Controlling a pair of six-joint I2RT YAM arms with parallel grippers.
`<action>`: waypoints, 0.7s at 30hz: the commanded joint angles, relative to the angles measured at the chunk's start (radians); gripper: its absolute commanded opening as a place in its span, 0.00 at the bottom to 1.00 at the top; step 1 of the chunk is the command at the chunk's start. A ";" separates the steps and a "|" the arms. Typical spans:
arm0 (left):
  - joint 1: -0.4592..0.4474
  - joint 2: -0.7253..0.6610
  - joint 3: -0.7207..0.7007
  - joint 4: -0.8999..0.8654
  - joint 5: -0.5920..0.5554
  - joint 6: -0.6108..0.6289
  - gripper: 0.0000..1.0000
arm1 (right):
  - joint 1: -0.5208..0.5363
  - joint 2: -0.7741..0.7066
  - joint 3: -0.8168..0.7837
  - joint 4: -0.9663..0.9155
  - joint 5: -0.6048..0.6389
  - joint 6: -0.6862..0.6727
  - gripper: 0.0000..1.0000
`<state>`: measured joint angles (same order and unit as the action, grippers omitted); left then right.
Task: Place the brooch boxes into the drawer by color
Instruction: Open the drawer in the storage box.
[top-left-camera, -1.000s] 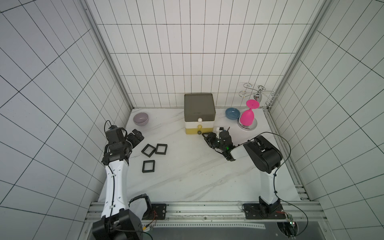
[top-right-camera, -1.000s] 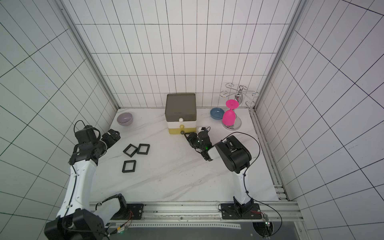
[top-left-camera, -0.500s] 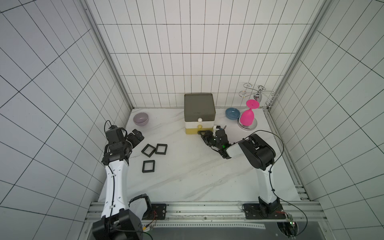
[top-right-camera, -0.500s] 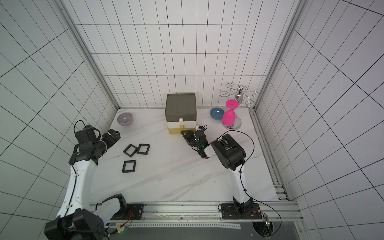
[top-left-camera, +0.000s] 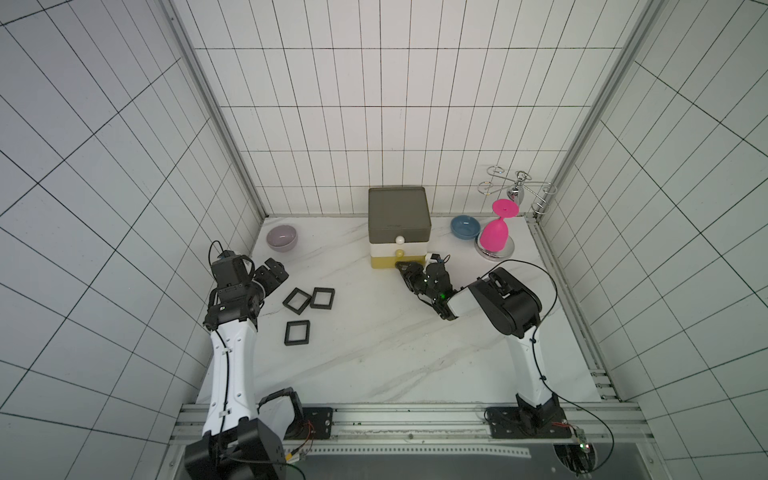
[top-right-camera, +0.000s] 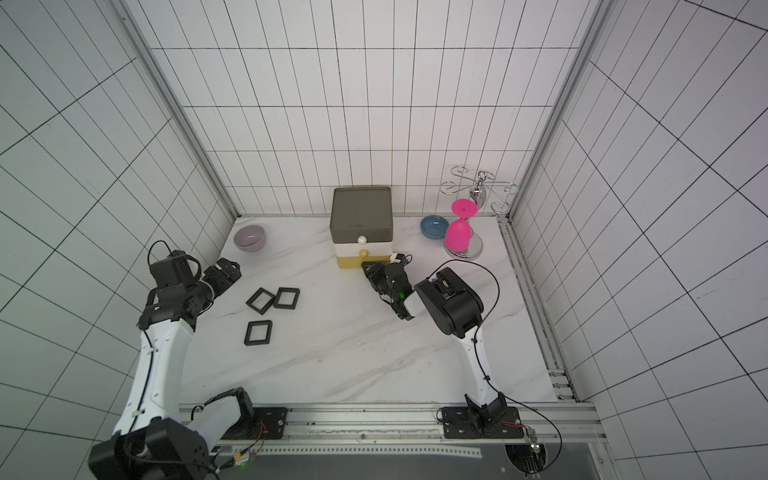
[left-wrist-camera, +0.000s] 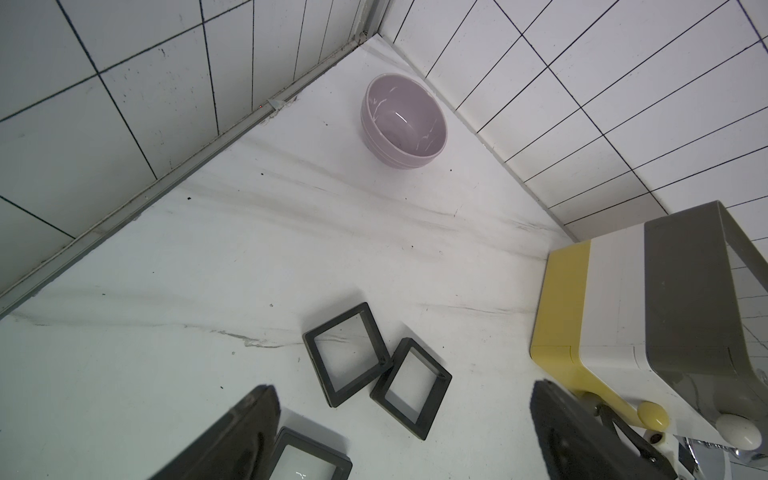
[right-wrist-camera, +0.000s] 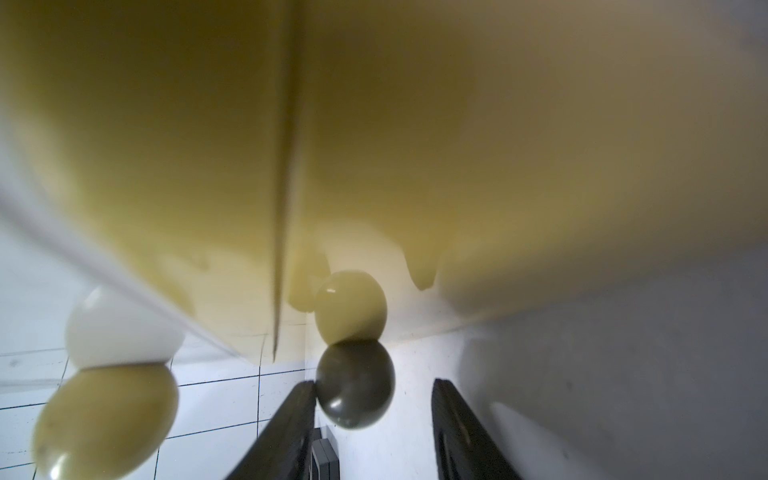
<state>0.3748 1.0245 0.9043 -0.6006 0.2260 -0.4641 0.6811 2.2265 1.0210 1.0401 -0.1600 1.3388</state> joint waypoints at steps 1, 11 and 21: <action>0.003 0.002 -0.008 0.026 0.005 0.005 0.98 | 0.012 0.032 0.064 0.030 0.007 -0.001 0.48; 0.004 0.000 -0.010 0.029 0.010 0.004 0.98 | 0.020 0.057 0.094 0.051 0.002 0.022 0.47; 0.004 0.002 -0.010 0.030 0.011 0.001 0.98 | 0.036 0.061 0.101 0.078 0.028 0.046 0.43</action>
<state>0.3748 1.0245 0.9009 -0.5949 0.2337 -0.4644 0.6899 2.2505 1.0512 1.0603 -0.1135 1.3785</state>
